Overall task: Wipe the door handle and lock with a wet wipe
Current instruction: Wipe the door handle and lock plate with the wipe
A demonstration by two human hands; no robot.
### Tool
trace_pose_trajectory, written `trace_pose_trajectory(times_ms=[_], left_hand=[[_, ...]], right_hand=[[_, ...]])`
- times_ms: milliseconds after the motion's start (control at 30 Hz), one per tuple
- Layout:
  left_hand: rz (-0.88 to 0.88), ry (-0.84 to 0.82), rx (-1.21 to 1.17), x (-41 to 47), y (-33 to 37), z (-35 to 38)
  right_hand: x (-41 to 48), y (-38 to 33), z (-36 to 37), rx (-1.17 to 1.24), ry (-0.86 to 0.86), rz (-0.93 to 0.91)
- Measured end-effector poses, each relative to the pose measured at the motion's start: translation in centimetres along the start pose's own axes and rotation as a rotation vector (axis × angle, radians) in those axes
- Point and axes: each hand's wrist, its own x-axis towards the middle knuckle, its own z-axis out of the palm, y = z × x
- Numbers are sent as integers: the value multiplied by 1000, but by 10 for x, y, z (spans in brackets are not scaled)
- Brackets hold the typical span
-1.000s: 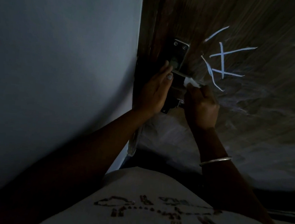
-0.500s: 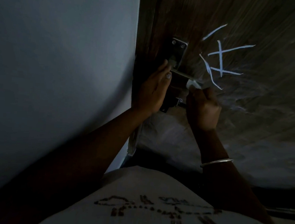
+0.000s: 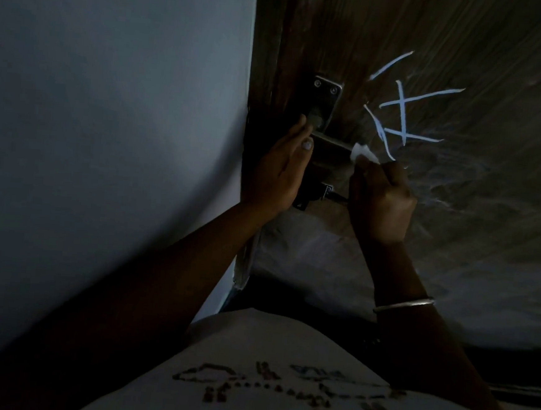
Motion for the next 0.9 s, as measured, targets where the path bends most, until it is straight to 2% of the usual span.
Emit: trace_pose_trajectory(times_ms=[267, 367, 533, 800, 900], left_hand=[[-5, 8, 14, 1, 1, 1], [1, 9, 15, 0, 2, 1], [-16, 6, 14, -1, 3, 3], [-50, 11, 21, -2, 11, 8], [-72, 12, 9, -1, 12, 7]], right_hand=[[17, -4, -11, 137, -10, 316], [16, -2, -12, 183, 7, 339], [14, 7, -9, 296, -59, 401], [11, 11, -3, 571, -7, 733], [13, 9, -6, 569, 46, 680]])
